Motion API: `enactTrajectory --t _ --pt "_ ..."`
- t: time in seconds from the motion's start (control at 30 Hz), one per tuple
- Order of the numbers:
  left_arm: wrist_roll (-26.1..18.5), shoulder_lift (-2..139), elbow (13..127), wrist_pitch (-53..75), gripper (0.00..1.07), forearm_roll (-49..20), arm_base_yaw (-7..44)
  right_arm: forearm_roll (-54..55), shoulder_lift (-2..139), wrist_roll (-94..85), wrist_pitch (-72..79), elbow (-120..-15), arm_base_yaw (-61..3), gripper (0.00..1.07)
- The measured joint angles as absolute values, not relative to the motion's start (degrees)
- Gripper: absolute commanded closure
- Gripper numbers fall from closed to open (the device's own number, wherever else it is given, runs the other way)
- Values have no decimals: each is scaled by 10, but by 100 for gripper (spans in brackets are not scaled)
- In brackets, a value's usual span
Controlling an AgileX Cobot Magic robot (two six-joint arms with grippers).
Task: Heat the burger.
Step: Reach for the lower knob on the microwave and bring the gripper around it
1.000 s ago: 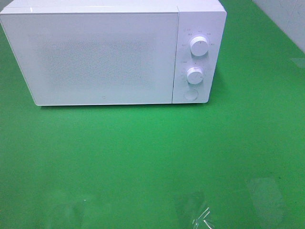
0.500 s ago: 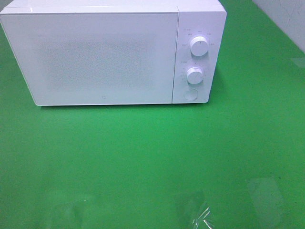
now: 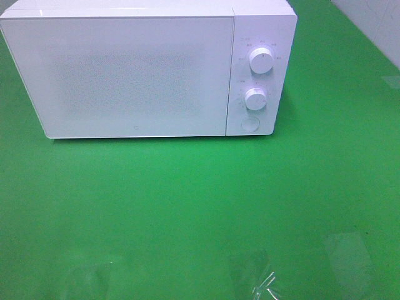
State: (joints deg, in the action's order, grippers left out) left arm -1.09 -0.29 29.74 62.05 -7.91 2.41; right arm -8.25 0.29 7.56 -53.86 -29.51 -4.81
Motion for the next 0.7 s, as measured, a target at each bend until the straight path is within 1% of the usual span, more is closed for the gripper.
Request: enactTrajectory --t 0.1,0.33,0.37,0.53,0.57,0.7 --pt "-11 -3 297 621 9 -79 24 -88 32 76 -510 -299 -48 28" --pt "-11 -3 297 621 9 -79 24 -91 125 76 -424 -299 -48 29" --pt "-11 -3 297 621 9 -79 24 -91 150 76 -389 -296 -48 30" --pt "-11 -3 297 621 9 -79 24 -91 199 80 -324 -282 -48 31" --pt "-11 -3 297 621 9 -79 24 -91 223 82 -286 -276 -48 31" --pt "-11 -3 297 621 9 -79 24 -91 256 84 -237 -269 -48 31"
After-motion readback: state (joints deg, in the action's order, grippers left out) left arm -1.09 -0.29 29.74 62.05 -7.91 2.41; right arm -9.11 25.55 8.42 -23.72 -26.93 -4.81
